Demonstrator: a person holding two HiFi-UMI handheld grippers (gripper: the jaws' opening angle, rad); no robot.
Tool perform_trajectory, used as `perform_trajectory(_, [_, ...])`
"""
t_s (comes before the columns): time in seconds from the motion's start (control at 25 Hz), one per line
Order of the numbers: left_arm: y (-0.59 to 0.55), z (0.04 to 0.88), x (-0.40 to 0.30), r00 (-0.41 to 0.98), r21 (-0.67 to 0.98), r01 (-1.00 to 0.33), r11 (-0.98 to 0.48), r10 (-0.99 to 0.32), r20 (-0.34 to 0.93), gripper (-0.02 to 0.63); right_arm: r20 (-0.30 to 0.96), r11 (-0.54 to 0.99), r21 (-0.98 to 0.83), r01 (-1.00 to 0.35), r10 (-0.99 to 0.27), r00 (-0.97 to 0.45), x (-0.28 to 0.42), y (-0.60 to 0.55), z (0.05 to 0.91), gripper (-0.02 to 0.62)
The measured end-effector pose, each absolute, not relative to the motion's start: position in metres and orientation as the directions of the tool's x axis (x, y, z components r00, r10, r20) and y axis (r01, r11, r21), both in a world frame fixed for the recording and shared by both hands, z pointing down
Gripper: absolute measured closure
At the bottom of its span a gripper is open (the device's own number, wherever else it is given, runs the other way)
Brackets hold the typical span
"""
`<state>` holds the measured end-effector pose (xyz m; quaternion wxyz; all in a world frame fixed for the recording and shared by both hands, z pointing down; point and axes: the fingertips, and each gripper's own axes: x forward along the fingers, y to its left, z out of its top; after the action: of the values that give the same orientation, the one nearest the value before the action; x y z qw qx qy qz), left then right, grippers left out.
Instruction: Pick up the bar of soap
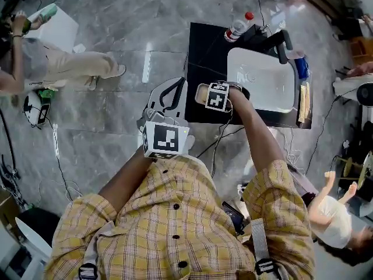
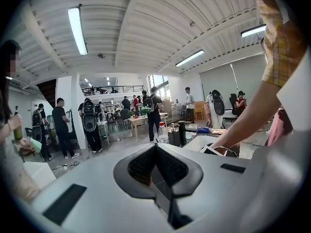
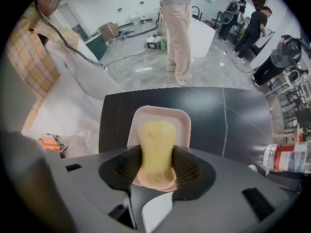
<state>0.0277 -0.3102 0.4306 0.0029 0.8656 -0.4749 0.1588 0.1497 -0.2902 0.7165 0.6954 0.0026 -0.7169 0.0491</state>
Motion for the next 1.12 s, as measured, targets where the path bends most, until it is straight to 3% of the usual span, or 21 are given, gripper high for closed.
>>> perform_trajectory(0.6, [-0.307, 0.427, 0.021, 0.484, -0.155, -0.832, -0.533, -0.833, 0.269, 0.597, 0.997, 0.991, -0.048, -0.121, 0.039, -0.073, 0.150, -0.284, 0.712, 0.383])
perform_trajectory(0.92, [-0.301, 0.424, 0.026, 0.495, -0.162, -0.824, -0.543, -0.828, 0.264, 0.597, 0.990, 0.984, 0.000, -0.179, -0.025, -0.139, 0.150, -0.284, 0.695, 0.383])
perform_trajectory(1.12, [-0.299, 0.421, 0.027, 0.499, -0.167, -0.821, -0.546, -0.828, 0.257, 0.598, 0.957, 0.955, 0.051, -0.291, -0.130, -0.259, 0.143, -0.291, 0.662, 0.383])
